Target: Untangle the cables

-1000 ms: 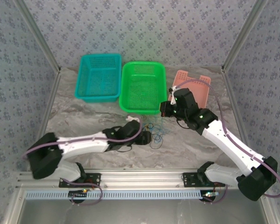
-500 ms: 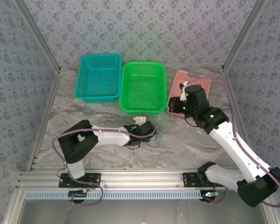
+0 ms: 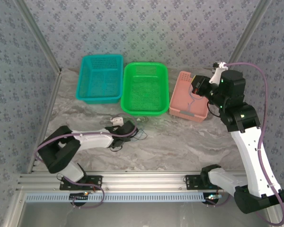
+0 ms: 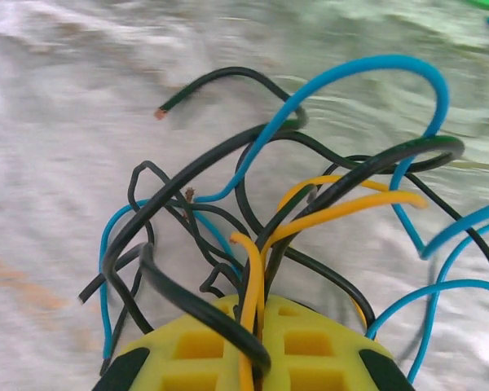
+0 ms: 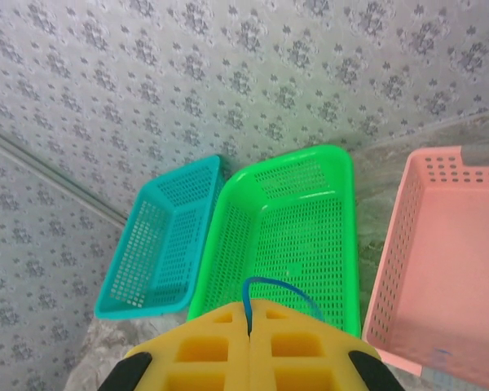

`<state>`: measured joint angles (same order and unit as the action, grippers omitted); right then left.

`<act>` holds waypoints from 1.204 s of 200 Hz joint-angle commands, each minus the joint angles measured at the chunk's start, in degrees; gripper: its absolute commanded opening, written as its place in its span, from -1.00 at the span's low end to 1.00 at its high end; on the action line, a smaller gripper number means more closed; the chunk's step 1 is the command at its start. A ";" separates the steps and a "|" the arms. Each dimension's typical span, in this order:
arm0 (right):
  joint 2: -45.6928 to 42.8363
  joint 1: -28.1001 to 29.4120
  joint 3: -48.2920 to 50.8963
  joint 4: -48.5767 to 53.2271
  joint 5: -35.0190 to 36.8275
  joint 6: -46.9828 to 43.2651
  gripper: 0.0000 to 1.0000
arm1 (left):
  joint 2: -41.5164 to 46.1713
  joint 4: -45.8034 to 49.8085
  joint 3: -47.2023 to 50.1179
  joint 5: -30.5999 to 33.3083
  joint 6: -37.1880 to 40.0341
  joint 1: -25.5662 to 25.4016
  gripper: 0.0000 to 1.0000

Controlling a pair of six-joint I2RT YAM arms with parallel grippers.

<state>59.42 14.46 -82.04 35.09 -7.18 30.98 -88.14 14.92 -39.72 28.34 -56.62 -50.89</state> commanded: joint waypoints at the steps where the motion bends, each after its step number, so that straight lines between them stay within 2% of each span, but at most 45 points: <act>1: 1.00 -0.59 -2.48 0.94 -3.80 -0.38 -1.00 | 4.78 3.89 2.18 0.68 1.12 2.70 -1.00; 31: 1.62 -0.47 -2.55 1.40 -6.20 -0.61 -1.00 | 11.20 5.31 2.67 -2.48 4.74 6.09 -0.96; 39: 1.52 -0.42 -2.13 1.48 -7.11 -0.73 -1.00 | 13.44 6.09 2.28 -3.37 5.58 6.59 -0.72; 53: 1.43 -0.21 -1.32 1.08 -8.86 -0.44 -1.00 | 18.42 8.47 1.14 -3.61 6.49 6.69 0.01; 60: 1.49 -0.01 -0.93 1.02 -9.76 -0.40 -1.00 | 21.11 9.36 0.55 -4.08 6.77 6.69 0.31; 66: 1.58 0.27 -0.55 0.87 -10.50 -0.27 -1.00 | 23.57 9.89 0.05 -4.74 7.42 6.70 0.45; 74: 1.61 1.13 0.55 0.31 -11.65 -0.09 -1.00 | 26.61 10.57 -0.84 -5.81 8.00 6.69 0.53; 108: 0.86 6.07 6.13 -2.42 -12.12 0.13 -1.00 | 33.52 14.17 -6.61 -12.18 7.43 6.68 0.59; 144: -0.68 10.82 12.41 -5.15 -10.70 1.01 -1.00 | 33.94 5.44 -5.83 -23.09 -2.93 5.92 0.59; 163: -1.17 12.60 13.22 -5.33 -10.28 0.84 -1.00 | 32.54 0.56 -4.54 -23.94 -9.84 4.11 0.58; 193: -2.00 14.94 16.08 -4.79 -9.41 0.24 -1.00 | 27.87 -3.28 -3.54 -23.79 -20.72 1.02 0.45; 224: -3.25 16.04 18.65 -4.99 -9.32 -0.37 -1.00 | 21.36 -8.39 -3.52 -23.71 -26.32 -2.22 0.46; 241: -4.22 16.14 21.42 -5.40 -10.33 -1.24 -1.00 | 18.40 -7.60 -4.66 -22.16 -27.84 -3.83 0.48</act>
<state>56.90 30.17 -63.79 30.55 -17.21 31.14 -66.30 9.98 -43.66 5.52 -76.60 -52.58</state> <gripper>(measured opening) 0.059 0.734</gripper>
